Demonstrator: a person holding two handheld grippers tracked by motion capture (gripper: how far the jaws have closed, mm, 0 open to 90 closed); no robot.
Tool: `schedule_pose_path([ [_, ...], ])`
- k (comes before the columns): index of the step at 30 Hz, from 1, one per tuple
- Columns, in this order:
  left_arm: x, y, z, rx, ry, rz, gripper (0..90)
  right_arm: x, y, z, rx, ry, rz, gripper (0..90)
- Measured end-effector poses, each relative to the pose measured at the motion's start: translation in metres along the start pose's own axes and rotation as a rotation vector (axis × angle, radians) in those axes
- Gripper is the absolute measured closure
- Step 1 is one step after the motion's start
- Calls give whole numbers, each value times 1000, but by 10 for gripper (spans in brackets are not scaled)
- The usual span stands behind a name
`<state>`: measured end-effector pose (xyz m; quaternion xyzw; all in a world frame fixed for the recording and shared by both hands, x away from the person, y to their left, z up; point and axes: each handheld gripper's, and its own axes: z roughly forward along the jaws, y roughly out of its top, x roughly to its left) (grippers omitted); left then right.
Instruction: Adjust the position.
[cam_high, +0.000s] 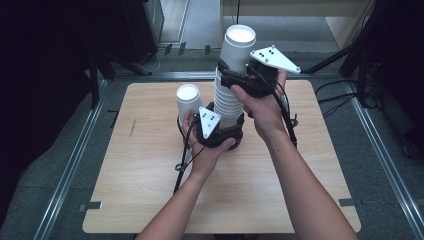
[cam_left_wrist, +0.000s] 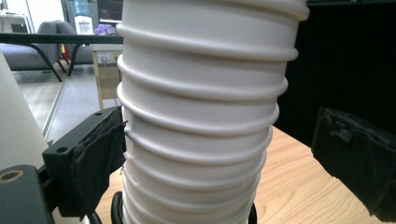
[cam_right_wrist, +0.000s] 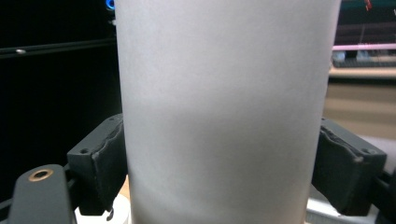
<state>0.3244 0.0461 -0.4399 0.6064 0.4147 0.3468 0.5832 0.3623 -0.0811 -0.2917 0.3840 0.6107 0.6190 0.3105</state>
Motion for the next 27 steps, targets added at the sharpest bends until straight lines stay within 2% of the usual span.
schedule_pose_path([
  [1,0,-1,0,7,1,1,33,1,0,-1,-10,1,-17,149],
  [2,0,-2,-1,10,0,2,33,3,1,-2,-40,-24,-59,150],
  [8,1,-7,-4,15,-2,-1,33,5,5,-3,-102,-41,-36,154],
  [14,5,-9,-11,11,3,-9,33,7,8,-5,-154,-46,-72,156],
  [17,7,-11,-15,12,3,-8,33,8,13,-9,-199,-44,-61,156],
  [20,8,-12,-17,13,6,-6,33,9,15,-12,-214,-42,-52,157],
  [24,9,-13,-21,9,7,-10,33,8,17,-14,-228,-49,-73,157],
  [27,9,-14,-22,10,8,-8,33,7,18,-17,-270,-48,-73,157],
])
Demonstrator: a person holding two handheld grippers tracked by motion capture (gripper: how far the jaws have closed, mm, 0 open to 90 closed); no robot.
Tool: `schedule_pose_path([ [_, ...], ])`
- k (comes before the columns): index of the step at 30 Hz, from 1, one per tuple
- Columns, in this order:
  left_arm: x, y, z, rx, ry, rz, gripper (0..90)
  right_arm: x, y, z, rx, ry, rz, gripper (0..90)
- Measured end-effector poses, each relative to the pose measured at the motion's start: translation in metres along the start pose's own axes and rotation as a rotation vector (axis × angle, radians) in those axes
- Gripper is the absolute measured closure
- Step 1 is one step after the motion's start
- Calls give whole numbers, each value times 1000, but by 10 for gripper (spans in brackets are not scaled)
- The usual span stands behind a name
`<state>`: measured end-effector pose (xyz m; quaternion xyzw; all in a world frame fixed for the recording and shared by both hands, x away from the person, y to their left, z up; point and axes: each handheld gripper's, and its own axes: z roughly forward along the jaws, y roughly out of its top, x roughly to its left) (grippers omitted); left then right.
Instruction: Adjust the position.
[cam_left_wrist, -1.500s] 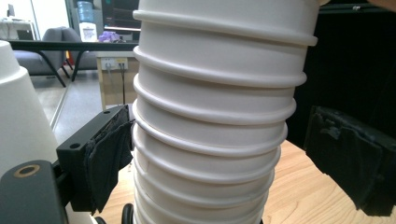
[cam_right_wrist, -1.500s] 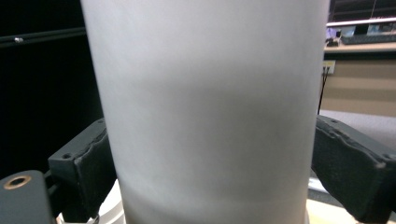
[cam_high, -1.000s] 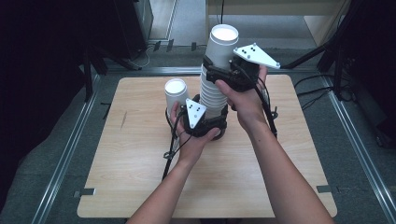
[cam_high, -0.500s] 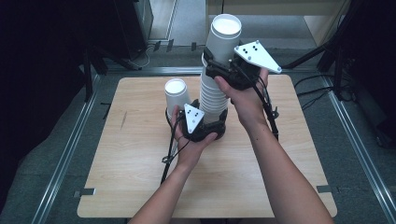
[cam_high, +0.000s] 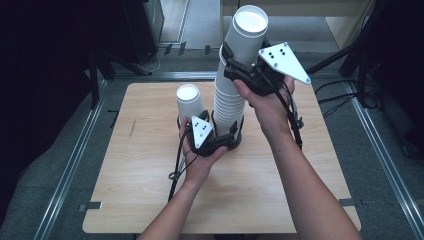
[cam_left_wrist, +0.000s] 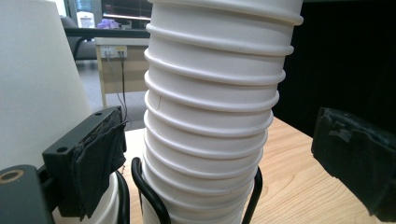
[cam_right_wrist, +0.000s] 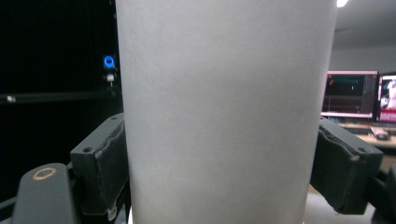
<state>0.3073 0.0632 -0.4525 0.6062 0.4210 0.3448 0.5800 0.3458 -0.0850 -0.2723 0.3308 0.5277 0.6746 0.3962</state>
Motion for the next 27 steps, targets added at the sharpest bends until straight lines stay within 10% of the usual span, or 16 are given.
schedule_pose_path([
  [27,8,-11,-8,14,16,-1,33,-14,15,-32,-123,-3,17,154],
])
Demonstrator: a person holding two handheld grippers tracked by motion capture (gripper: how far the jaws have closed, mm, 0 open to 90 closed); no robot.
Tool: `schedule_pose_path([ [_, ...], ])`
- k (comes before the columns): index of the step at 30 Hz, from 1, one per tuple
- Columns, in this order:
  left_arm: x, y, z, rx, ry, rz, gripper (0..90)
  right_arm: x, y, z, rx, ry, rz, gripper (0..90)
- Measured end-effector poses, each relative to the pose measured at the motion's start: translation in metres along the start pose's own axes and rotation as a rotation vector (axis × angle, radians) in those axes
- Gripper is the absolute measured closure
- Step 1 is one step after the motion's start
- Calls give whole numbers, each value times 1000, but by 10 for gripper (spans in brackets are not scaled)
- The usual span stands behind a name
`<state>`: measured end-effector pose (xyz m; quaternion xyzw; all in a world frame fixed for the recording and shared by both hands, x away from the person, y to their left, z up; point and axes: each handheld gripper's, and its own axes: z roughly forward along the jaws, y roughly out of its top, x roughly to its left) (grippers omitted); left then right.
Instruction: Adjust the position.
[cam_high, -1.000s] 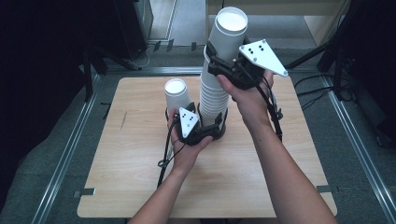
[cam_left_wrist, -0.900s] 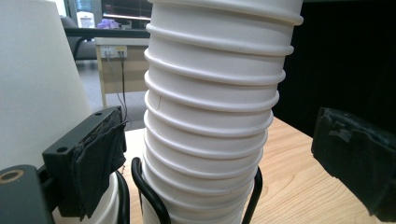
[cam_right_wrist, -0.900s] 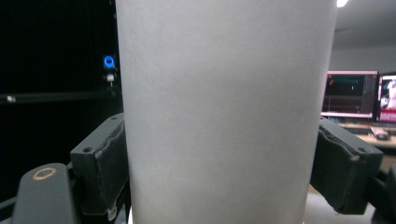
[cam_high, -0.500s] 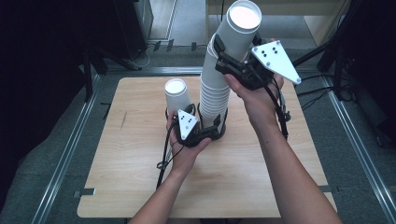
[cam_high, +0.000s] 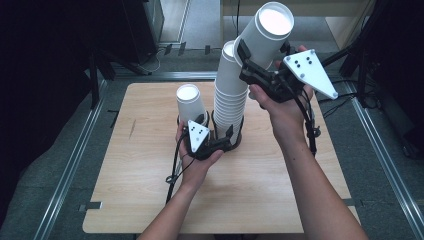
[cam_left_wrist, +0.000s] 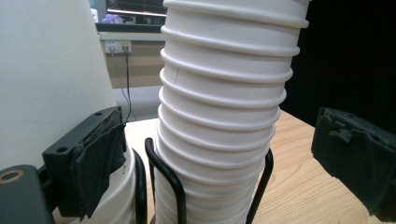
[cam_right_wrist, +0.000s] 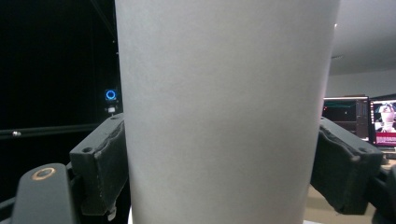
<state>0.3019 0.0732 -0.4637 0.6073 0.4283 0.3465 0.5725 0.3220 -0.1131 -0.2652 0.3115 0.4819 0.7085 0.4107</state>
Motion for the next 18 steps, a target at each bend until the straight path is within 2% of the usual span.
schedule_pose_path([
  [9,4,-1,-6,-1,0,-4,33,-9,-3,-15,2,-11,6,154],
  [14,7,-2,-11,-4,3,-24,34,-15,-5,-26,5,-25,-13,154],
  [18,8,-3,-16,-2,10,-23,33,-22,-8,-36,15,-34,-14,154],
])
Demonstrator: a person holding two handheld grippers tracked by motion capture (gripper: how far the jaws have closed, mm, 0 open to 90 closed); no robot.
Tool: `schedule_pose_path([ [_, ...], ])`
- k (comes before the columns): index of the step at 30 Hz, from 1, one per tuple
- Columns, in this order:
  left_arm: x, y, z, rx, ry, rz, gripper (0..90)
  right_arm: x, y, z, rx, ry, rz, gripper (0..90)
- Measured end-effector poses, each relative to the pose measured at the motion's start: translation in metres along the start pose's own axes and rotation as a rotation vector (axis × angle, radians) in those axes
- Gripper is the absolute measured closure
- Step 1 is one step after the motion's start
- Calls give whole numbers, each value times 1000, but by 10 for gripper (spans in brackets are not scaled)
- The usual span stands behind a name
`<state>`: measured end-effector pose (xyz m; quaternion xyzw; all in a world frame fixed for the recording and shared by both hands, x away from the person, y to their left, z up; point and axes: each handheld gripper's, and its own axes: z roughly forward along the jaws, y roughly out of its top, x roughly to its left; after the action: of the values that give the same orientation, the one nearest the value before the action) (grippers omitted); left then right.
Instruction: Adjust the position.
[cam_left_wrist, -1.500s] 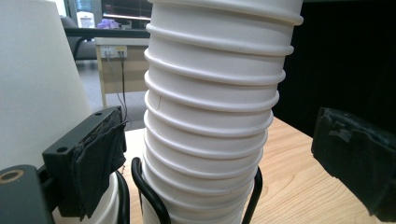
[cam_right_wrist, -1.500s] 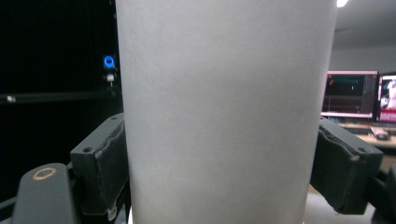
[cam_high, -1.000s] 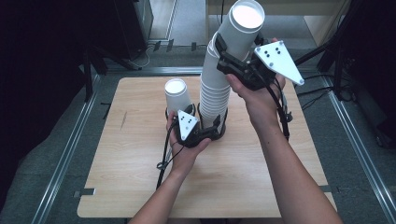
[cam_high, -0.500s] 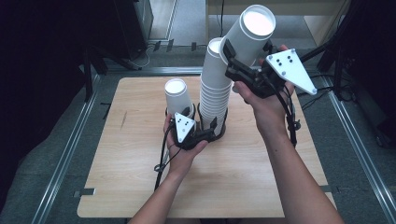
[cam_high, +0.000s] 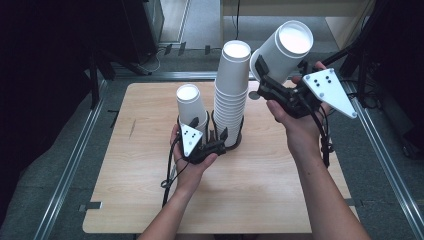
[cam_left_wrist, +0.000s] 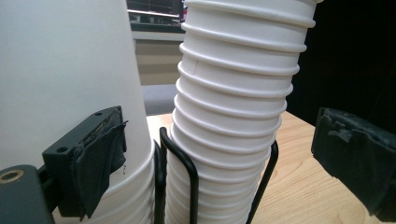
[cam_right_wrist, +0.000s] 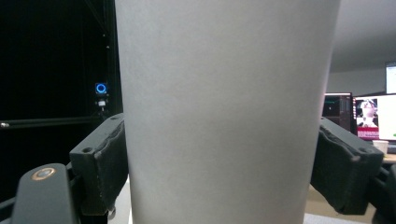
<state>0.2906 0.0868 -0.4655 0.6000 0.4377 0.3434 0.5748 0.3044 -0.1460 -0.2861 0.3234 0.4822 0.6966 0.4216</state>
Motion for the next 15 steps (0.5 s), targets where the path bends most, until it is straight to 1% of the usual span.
schedule_pose_path([
  [2,1,-1,-2,0,-1,-3,33,-3,-2,-5,1,-6,-6,154],
  [4,1,-2,-5,4,-3,4,33,-5,-2,-10,7,-12,-11,154],
  [9,2,-3,-9,13,-6,13,33,-8,-5,-22,0,-18,-19,154],
  [12,1,-3,-12,15,-11,17,33,-9,-10,-29,12,-23,-40,154],
  [15,0,-4,-16,18,-14,20,33,-10,-17,-35,28,-26,-40,154],
])
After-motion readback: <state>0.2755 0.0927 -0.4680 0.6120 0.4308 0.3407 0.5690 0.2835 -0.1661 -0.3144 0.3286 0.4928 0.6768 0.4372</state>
